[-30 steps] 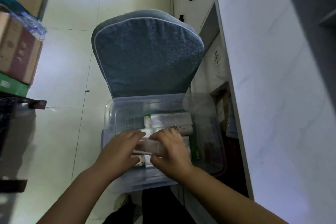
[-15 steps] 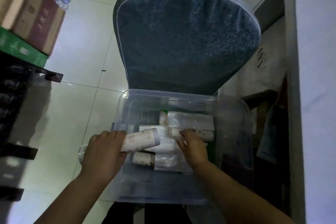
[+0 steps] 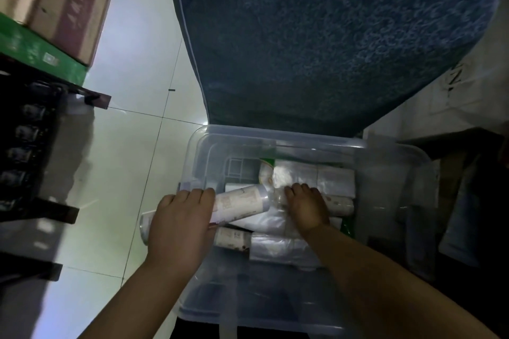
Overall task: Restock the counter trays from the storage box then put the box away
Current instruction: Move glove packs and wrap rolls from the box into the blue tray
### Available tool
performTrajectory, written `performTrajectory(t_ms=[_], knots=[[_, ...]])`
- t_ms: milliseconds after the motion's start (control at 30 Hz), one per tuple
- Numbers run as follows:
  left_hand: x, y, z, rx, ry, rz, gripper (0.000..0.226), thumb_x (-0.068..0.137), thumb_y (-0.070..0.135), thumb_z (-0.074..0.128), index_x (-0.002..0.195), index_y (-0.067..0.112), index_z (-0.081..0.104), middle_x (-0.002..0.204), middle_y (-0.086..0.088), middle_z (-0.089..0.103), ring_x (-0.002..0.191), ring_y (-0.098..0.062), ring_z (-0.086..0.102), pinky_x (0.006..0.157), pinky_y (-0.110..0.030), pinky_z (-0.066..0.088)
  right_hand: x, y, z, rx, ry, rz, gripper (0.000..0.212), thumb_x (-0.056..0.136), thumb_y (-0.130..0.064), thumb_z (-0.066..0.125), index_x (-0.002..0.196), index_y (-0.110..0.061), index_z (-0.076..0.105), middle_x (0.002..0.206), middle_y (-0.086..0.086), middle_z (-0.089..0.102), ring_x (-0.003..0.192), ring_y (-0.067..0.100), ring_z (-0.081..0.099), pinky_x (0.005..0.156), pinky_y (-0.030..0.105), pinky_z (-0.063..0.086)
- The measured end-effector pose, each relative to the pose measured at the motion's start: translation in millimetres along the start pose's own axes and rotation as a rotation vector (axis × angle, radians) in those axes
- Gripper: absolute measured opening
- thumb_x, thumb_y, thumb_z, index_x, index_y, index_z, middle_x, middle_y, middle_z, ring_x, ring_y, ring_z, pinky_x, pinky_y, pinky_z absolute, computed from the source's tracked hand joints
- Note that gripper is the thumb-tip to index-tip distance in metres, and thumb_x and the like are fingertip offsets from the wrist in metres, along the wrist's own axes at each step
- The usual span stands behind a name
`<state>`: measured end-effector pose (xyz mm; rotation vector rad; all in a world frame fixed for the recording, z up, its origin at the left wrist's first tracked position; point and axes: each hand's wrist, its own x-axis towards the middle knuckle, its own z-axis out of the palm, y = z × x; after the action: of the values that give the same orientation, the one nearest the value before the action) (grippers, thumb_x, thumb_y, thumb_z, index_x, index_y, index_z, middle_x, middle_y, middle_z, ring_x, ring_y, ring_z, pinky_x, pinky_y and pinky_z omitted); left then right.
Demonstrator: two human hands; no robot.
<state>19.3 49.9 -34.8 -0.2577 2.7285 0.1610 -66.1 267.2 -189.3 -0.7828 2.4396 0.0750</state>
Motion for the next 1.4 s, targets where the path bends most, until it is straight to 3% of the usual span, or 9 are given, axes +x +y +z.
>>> performTrajectory(t_ms=[200, 333, 467, 633, 900, 1033, 1133, 1300, 1400], knots=[[-8.0, -1.5, -11.5, -0.044, -0.006, -0.003, 0.052, 0.042, 0.024, 0.092, 0.086, 0.011, 0.068, 0.072, -0.009, 0.069, 0.059, -0.026, 0.065, 0.052, -0.034, 0.051, -33.4, -14.4, -64.6, 0.165, 0.281, -0.006, 0.053, 0.06, -0.013, 0.083, 0.11, -0.006, 0.065, 0.096, 0.016, 0.069, 0.084, 0.033, 0.066, 0.072, 0.04, 0.054], [-21.0, -7.3, -27.2, -0.138, 0.052, -0.029, 0.043, 0.06, 0.029, 0.083, 0.095, 0.014, 0.064, 0.08, -0.007, 0.069, 0.066, -0.024, 0.064, 0.057, -0.031, 0.048, -58.4, -28.3, -106.6, 0.341, 0.388, 0.074, 0.054, 0.069, -0.019, 0.08, 0.119, -0.012, 0.06, 0.11, 0.013, 0.066, 0.098, 0.03, 0.062, 0.082, 0.041, 0.053], [-38.9, -18.5, -49.1, -0.229, 0.065, -0.055, 0.047, 0.07, 0.037, 0.074, 0.111, 0.019, 0.057, 0.092, -0.003, 0.067, 0.077, -0.02, 0.063, 0.06, -0.029, 0.05, -91.7, -43.7, -141.2, 0.375, 0.506, 0.128, 0.051, 0.069, -0.024, 0.079, 0.116, -0.013, 0.061, 0.106, 0.012, 0.065, 0.094, 0.031, 0.061, 0.073, 0.041, 0.054], [-59.5, -35.2, -83.4, -0.359, 0.076, -0.049, 0.04, 0.072, 0.052, 0.065, 0.096, 0.025, 0.05, 0.084, 0.005, 0.058, 0.069, -0.017, 0.057, 0.052, -0.026, 0.046, -143.2, -76.1, -180.5, 0.512, 0.715, 0.269, 0.058, 0.063, -0.024, 0.084, 0.115, -0.019, 0.06, 0.103, 0.006, 0.064, 0.091, 0.026, 0.06, 0.07, 0.036, 0.051], [-86.4, -48.1, -125.8, -0.424, 0.073, 0.269, 0.046, 0.069, 0.065, 0.063, 0.091, 0.028, 0.045, 0.08, 0.007, 0.058, 0.066, -0.015, 0.059, 0.049, -0.025, 0.04, -255.9, -142.7, -205.1, 0.747, 1.008, 0.66, 0.057, 0.067, -0.029, 0.081, 0.118, -0.032, 0.055, 0.102, -0.014, 0.053, 0.093, 0.006, 0.053, 0.072, 0.023, 0.041], [-104.1, -27.7, -136.7, -0.408, 0.043, 0.41, 0.042, 0.069, 0.064, 0.062, 0.083, 0.031, 0.041, 0.072, 0.01, 0.054, 0.06, -0.015, 0.054, 0.047, -0.025, 0.034, -314.5, -163.8, -201.5, 1.107, 1.191, 0.841, 0.046, 0.069, -0.029, 0.079, 0.109, -0.031, 0.057, 0.104, -0.015, 0.06, 0.093, 0.001, 0.059, 0.078, 0.025, 0.05], [-123.0, 0.5, -138.0, -0.41, -0.008, 0.516, 0.039, 0.069, 0.061, 0.063, 0.083, 0.032, 0.042, 0.073, 0.011, 0.055, 0.061, -0.014, 0.054, 0.047, -0.025, 0.033, -365.6, -172.2, -196.0, 1.23, 1.364, 0.939, 0.033, 0.072, -0.022, 0.079, 0.094, -0.03, 0.056, 0.092, -0.009, 0.064, 0.083, 0.005, 0.063, 0.061, 0.018, 0.055], [-171.7, 56.8, -140.6, -0.338, -0.049, 0.752, 0.039, 0.069, 0.057, 0.064, 0.08, 0.026, 0.045, 0.076, 0.005, 0.059, 0.068, -0.02, 0.059, 0.06, -0.035, 0.051, -462.1, -189.3, -175.2, 1.246, 1.62, 1.1, 0.056, 0.073, -0.021, 0.077, 0.114, -0.037, 0.043, 0.1, -0.015, 0.058, 0.082, -0.008, 0.06, 0.055, 0.004, 0.047], [-208.9, 93.6, -144.3, -0.306, -0.055, 0.907, 0.039, 0.07, 0.058, 0.064, 0.087, 0.026, 0.049, 0.079, 0.004, 0.062, 0.07, -0.018, 0.059, 0.056, -0.031, 0.046, -519.1, -202.1, -155.8, 1.26, 1.708, 1.174, 0.056, 0.072, -0.023, 0.075, 0.112, -0.049, 0.044, 0.1, -0.015, 0.06, 0.082, -0.007, 0.062, 0.056, 0.007, 0.05]])
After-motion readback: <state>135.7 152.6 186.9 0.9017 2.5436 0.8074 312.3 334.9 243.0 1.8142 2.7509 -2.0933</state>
